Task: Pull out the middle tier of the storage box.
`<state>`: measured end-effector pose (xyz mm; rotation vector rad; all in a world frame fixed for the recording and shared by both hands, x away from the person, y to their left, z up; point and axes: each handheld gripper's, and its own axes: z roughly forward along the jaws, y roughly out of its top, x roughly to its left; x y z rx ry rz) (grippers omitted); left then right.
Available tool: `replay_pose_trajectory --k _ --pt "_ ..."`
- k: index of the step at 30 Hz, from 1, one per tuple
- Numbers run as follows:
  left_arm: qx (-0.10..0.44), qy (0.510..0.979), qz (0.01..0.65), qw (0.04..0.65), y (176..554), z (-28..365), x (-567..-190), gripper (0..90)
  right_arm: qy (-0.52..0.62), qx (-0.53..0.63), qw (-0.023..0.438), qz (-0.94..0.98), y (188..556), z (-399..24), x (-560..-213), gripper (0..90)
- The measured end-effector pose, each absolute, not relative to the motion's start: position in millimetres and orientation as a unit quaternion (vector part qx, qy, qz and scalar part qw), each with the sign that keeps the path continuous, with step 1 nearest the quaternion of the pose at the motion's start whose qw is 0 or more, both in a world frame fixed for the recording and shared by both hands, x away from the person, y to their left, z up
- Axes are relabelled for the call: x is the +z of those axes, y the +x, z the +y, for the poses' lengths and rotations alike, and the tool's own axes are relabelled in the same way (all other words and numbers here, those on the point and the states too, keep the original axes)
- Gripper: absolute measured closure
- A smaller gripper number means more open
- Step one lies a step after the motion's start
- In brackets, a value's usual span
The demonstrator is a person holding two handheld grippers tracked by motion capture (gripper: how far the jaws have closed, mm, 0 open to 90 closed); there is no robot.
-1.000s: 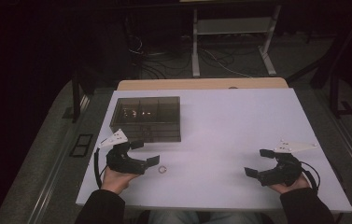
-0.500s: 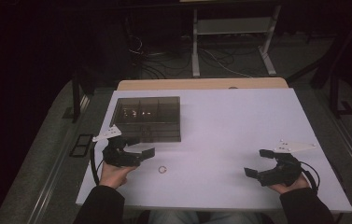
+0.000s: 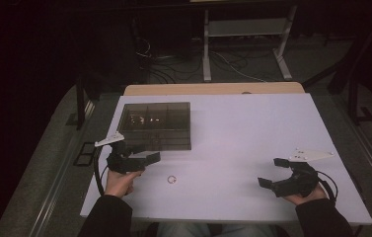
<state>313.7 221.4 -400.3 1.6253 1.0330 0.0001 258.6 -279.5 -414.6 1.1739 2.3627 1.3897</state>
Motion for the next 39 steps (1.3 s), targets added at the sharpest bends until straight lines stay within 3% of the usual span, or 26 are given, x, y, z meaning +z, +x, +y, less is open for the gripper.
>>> replay_pose_trajectory --k 25,39 --pt "-0.055 0.64 0.503 0.577 324.2 232.0 -423.0 0.0 0.391 0.462 0.075 0.793 258.8 -278.3 -415.4 0.0" --pt "-0.108 0.572 0.553 0.597 325.2 240.8 -438.3 0.0 0.39 0.461 0.073 0.794 259.0 -277.8 -415.6 0.0"
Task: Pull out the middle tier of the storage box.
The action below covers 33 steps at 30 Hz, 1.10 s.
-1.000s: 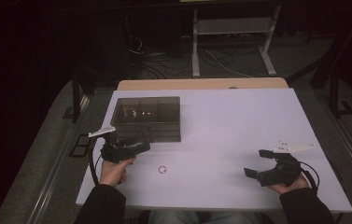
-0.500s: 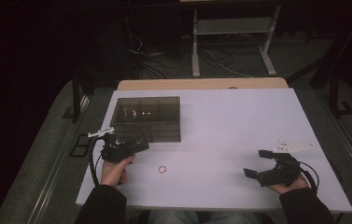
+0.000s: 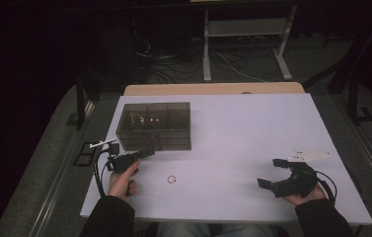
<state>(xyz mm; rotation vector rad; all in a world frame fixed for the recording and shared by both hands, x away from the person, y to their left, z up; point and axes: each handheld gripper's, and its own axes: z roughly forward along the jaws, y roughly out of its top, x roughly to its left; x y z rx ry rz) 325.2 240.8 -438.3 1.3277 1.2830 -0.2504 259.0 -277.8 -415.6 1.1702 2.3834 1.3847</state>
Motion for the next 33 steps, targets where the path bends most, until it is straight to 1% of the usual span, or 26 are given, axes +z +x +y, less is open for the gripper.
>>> replay_pose_trajectory --k 6,15,16,22,23,24,27,28,30,31,32,33 --pt "-0.124 0.554 0.573 0.591 324.3 237.6 -442.2 0.0 0.388 0.46 0.074 0.795 259.4 -277.4 -415.9 0.0" --pt "-0.127 0.557 0.582 0.578 325.8 232.4 -445.1 0.0 0.385 0.459 0.073 0.797 259.6 -276.3 -416.1 0.0" --pt "-0.127 0.553 0.586 0.579 327.1 232.7 -446.5 3.2 0.385 0.458 0.073 0.798 259.6 -275.8 -416.3 0.0" --pt "-0.123 0.535 0.599 0.583 329.5 236.5 -447.6 7.3 0.382 0.457 0.072 0.8 260.1 -275.2 -416.7 0.0" --pt "-0.12 0.533 0.602 0.583 329.7 237.5 -447.9 8.8 0.382 0.457 0.072 0.8 260.1 -275.0 -416.8 0.0" --pt "-0.118 0.525 0.606 0.586 330.1 238.7 -448.3 12.8 0.382 0.455 0.071 0.801 260.1 -274.5 -417.0 0.0" --pt "-0.117 0.521 0.61 0.585 330.7 239.4 -448.7 14.1 0.381 0.455 0.071 0.802 260.3 -274.1 -417.4 0.0" --pt "-0.115 0.518 0.614 0.584 331.4 239.4 -449.4 17.4 0.38 0.454 0.072 0.803 260.4 -273.7 -417.7 0.0" --pt "-0.115 0.516 0.617 0.583 331.8 239.3 -449.7 21.2 0.381 0.454 0.071 0.803 260.3 -273.4 -417.7 0.0" --pt "-0.114 0.511 0.62 0.584 332.2 238.9 -449.8 21.2 0.381 0.454 0.071 0.803 260.3 -273.4 -417.7 0.0" --pt "-0.116 0.505 0.622 0.587 333.2 239.2 -450.6 27.4 0.381 0.453 0.071 0.803 260.2 -273.3 -417.7 0.0" --pt "-0.116 0.505 0.622 0.587 333.2 239.2 -450.6 31.3 0.381 0.453 0.071 0.803 260.2 -273.3 -417.7 0.0"
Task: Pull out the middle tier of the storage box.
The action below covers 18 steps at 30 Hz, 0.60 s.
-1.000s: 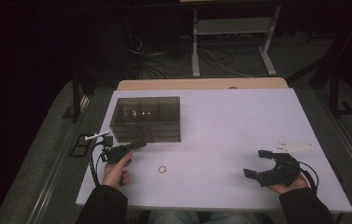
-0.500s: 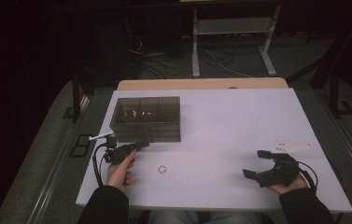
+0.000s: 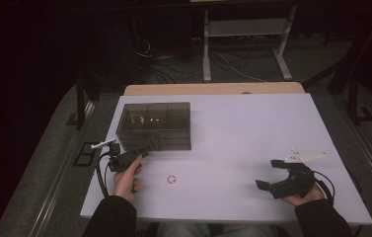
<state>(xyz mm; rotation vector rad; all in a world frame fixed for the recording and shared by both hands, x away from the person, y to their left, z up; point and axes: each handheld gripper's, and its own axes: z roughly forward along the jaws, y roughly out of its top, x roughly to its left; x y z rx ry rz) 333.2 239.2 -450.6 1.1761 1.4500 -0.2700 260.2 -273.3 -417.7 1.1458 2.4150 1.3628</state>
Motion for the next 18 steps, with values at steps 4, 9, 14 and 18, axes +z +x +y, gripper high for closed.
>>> replay_pose_trajectory --k 4,9,14,18 --pt "-0.125 0.491 0.634 0.584 337.4 239.4 -452.5 40.6 0.38 0.453 0.072 0.803 260.2 -273.2 -417.9 0.0" --pt "-0.118 0.486 0.648 0.574 339.1 238.8 -453.3 52.7 0.378 0.453 0.072 0.804 260.0 -273.1 -418.0 0.0" --pt "-0.116 0.481 0.66 0.565 340.7 239.3 -455.5 59.7 0.378 0.451 0.071 0.805 260.0 -272.5 -418.3 0.0" --pt "-0.121 0.478 0.663 0.563 342.3 239.2 -456.6 62.0 0.377 0.451 0.071 0.806 259.9 -272.4 -418.4 0.0"
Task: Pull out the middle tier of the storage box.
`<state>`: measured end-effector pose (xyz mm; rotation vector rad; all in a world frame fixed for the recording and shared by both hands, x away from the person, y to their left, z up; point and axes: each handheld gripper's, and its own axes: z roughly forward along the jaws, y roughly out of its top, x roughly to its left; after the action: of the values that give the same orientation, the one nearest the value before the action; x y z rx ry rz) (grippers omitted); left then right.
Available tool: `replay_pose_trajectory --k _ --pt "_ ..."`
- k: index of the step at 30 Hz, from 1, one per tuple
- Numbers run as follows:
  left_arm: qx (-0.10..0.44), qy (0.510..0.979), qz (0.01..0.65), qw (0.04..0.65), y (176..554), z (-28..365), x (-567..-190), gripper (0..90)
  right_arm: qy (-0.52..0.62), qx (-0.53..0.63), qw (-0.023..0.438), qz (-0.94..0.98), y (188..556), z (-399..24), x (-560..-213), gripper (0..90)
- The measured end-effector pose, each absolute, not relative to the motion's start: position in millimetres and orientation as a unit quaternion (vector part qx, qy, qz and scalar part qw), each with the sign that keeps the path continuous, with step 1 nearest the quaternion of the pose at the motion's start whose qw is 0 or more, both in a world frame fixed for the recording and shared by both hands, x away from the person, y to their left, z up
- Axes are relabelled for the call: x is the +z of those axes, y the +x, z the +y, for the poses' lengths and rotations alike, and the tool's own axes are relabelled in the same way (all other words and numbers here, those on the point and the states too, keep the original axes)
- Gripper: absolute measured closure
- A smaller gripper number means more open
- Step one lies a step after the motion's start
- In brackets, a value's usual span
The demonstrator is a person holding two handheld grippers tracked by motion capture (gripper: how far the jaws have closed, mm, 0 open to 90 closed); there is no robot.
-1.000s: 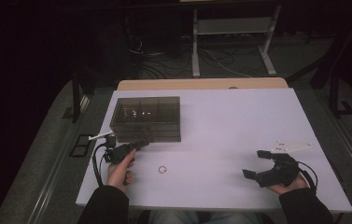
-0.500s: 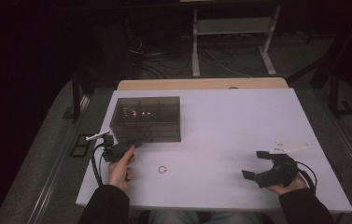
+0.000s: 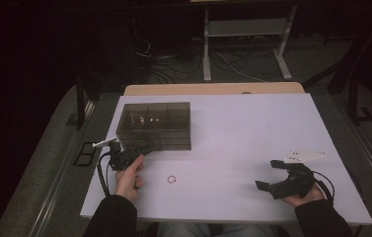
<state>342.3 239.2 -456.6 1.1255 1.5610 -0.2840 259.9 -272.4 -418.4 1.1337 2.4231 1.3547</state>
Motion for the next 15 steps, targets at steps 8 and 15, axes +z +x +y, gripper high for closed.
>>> replay_pose_trajectory --k 8,15 --pt "-0.128 0.468 0.668 0.564 344.5 239.0 -460.0 69.4 0.377 0.45 0.072 0.807 259.5 -272.1 -418.7 0.0" --pt "-0.142 0.457 0.667 0.571 346.5 239.2 -462.3 74.8 0.376 0.449 0.073 0.807 259.4 -272.0 -418.7 0.0"
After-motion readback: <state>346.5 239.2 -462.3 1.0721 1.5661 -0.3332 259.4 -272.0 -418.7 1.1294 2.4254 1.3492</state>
